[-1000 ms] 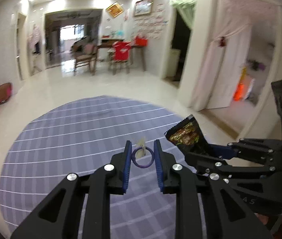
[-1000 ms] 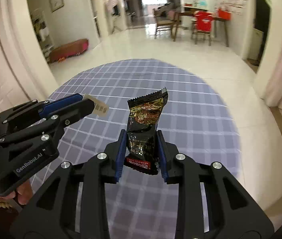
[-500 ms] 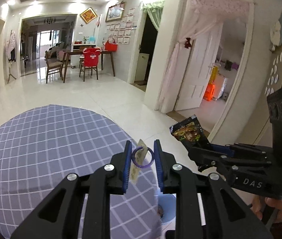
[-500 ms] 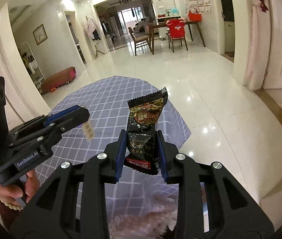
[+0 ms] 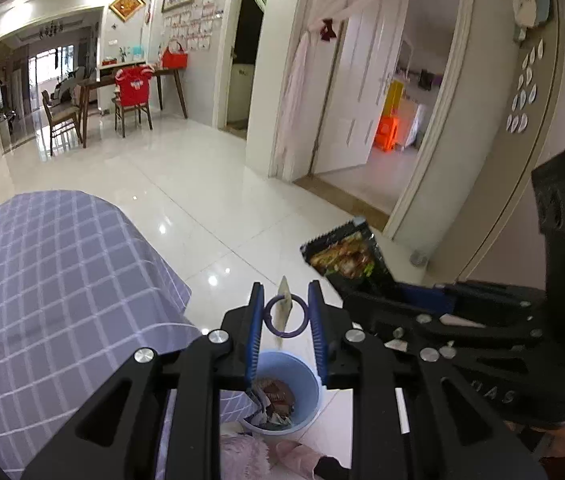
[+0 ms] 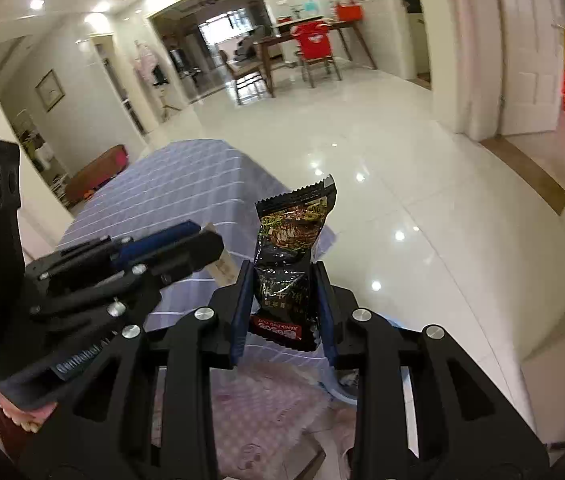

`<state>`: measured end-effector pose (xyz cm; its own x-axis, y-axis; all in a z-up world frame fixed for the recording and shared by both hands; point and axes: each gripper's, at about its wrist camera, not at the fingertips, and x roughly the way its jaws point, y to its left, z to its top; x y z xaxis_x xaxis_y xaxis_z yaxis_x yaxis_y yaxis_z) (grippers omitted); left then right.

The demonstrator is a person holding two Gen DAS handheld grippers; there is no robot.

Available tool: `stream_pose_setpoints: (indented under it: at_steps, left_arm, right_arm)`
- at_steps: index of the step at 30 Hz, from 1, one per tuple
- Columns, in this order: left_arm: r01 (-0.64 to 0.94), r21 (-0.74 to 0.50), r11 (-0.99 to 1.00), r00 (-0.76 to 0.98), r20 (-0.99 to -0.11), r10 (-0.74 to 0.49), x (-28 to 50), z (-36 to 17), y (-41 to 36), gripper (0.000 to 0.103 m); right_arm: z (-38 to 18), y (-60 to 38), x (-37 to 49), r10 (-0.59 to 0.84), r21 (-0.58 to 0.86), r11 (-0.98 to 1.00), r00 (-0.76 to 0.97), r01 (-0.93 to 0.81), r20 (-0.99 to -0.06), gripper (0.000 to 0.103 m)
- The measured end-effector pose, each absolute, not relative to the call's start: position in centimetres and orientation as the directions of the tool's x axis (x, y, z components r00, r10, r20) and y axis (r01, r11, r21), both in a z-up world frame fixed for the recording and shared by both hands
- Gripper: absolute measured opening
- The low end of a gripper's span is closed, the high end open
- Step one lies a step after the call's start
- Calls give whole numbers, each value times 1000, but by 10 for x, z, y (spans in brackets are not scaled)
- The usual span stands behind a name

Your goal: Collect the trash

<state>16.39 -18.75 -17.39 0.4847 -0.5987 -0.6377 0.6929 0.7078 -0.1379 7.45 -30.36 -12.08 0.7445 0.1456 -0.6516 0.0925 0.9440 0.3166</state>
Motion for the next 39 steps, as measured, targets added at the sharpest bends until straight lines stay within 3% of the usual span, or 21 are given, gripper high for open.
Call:
stream_pose_setpoints:
  at_steps: [13,39]
  left_arm:
    - [668,-153,729,396,-755,-522,204,-248,-235,21]
    - [603,-172,779,312,-848,-429,239,-319,-253,22]
  right_arm:
    - [-177,-331,90,121,323,930,685,175,-719,29]
    - [-241,-347,120,144,349,905,596,244,-790,31]
